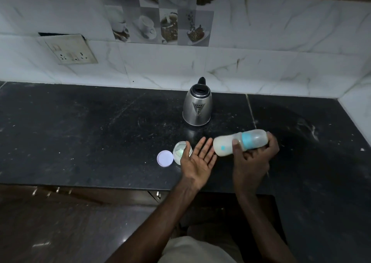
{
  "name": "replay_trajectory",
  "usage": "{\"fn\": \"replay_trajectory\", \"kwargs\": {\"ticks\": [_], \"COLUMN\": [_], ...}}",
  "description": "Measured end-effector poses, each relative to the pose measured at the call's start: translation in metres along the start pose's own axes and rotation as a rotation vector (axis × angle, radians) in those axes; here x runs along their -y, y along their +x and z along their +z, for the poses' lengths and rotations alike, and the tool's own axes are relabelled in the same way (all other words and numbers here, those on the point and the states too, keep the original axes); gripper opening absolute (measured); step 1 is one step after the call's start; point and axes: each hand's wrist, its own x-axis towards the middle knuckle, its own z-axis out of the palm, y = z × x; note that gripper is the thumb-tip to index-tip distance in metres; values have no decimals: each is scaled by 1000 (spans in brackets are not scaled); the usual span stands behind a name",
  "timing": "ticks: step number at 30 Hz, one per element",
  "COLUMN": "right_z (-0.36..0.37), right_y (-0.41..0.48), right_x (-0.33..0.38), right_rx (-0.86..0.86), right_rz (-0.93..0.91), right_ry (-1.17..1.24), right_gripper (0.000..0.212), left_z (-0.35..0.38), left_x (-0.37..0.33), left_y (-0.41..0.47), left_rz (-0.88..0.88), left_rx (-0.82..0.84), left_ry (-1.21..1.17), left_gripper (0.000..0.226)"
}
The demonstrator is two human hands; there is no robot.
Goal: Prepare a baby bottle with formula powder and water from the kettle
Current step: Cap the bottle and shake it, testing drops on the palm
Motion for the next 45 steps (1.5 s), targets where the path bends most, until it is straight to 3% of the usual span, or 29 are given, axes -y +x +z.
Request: {"fn": "replay_trajectory", "kwargs": {"ticks": [4, 8, 14, 19, 25, 30, 36, 40, 45], "right_z": [6, 3, -12, -24, -22, -20, -8, 4, 18], "right_y": [-10, 1, 29, 52, 68, 75, 72, 76, 81], "right_x": [3, 3, -2, -11, -20, -42, -82, -99, -121], "right_rx": [302, 322, 510, 732, 744, 724, 756, 809, 849], "right_rz": [1, -19, 94, 109, 100, 83, 54, 38, 15], "right_ry": [-206, -129, -2, 15, 39, -6, -144, -247, -326], "right_gripper": [86, 84, 53, 70, 73, 75, 77, 83, 83], "left_z": [10, 18, 18, 24, 30, 23, -11, -23, -39], "left_x": [5, 7, 7, 7, 6, 15, 40, 56, 64], "left_y": [1, 7, 4, 5, 18, 33, 34, 35, 59], "left_rz": [-59, -66, -12, -1, 42, 153, 437, 588, 678], "left_rx": [25, 32, -48, -59, -107, -231, -281, -263, -289], "left_ry": [-66, -79, -15, 24, 162, 423, 817, 1105, 1375], "left_gripper": [68, 65, 61, 54, 40, 32, 22, 44, 41]}}
